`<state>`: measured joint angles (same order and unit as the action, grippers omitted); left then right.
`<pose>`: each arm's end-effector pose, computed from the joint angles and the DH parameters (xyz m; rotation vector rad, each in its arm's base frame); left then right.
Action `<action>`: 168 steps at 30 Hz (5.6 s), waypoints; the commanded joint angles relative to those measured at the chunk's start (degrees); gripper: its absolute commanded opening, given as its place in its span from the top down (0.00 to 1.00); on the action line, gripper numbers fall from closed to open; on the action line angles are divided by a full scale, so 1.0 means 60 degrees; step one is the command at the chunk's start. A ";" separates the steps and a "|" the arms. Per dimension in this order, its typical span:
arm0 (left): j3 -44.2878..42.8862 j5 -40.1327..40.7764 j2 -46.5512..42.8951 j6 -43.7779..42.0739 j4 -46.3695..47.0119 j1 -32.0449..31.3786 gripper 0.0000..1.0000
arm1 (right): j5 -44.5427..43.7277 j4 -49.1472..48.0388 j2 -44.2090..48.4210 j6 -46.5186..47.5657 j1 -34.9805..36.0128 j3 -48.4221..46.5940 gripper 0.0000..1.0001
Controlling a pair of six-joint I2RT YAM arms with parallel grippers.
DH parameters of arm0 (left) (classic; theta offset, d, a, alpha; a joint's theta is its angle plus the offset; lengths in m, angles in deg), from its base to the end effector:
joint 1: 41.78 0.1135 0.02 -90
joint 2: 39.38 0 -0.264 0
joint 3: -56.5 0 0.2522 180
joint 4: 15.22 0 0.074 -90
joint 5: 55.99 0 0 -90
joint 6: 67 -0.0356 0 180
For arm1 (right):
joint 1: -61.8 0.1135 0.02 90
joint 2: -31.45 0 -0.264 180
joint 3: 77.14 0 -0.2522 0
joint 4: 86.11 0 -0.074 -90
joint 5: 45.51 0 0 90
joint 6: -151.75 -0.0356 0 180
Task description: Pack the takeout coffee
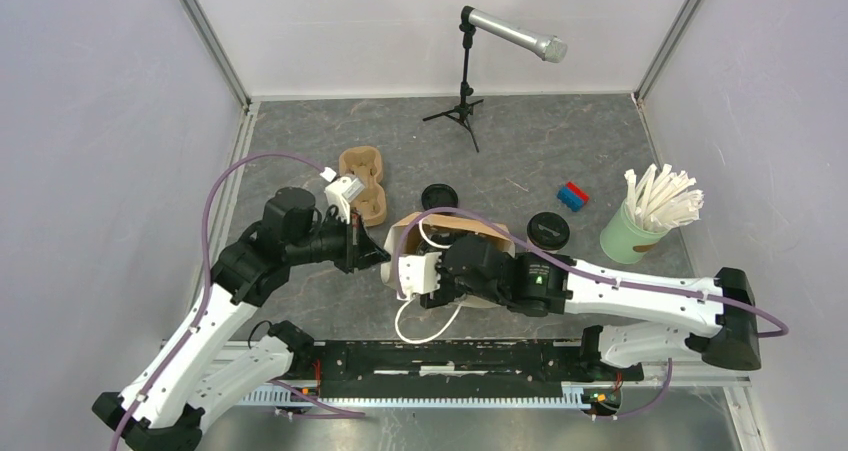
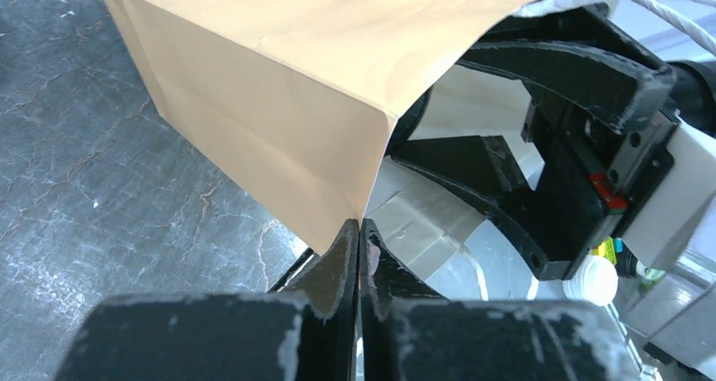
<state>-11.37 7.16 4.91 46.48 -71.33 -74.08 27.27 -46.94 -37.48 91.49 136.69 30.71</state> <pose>0.1193 -0.0945 0.3419 0.4653 2.2146 -1.0488 0.0791 0.2524 0.3106 -1.6090 1.4539 0.1211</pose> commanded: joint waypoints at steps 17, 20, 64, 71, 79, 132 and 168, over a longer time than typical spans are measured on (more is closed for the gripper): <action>0.0759 -0.0976 -0.0611 -0.0911 0.0569 -0.0043 0.98 | 0.0986 -0.1812 -0.0700 0.1017 -0.0470 0.0156 0.36; 0.0648 -0.0792 -0.0595 -0.0938 0.0374 -0.0038 0.98 | 0.1197 -0.1947 -0.0563 0.1194 -0.0760 0.0394 0.36; 0.0094 0.0976 -0.0006 0.0817 0.0040 -0.0031 0.85 | 0.3923 -0.2844 -0.0869 0.4225 -0.2243 0.0884 0.37; -0.0050 0.1230 0.0131 0.1343 0.0092 -0.0023 0.74 | 0.3479 -0.3588 -0.0876 0.4317 -0.2287 0.1351 0.38; 0.0035 0.1378 0.0279 0.1476 0.0150 -0.0039 0.58 | 0.3302 -0.4162 -0.0887 0.4271 -0.2426 0.1529 0.38; 0.0353 0.0626 0.0931 0.1008 0.0686 0.0064 0.98 | 0.3767 -0.5293 -0.2249 0.5285 -0.3092 0.1496 0.39; 0.0360 0.0276 0.1157 0.1478 0.0919 0.0305 0.98 | 0.3625 -0.5833 -0.3193 0.5665 -0.3678 0.1302 0.39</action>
<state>-8.40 11.40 11.77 53.48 -67.79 -72.28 50.29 -81.28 -54.94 125.11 115.62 39.96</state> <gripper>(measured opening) 0.034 0.796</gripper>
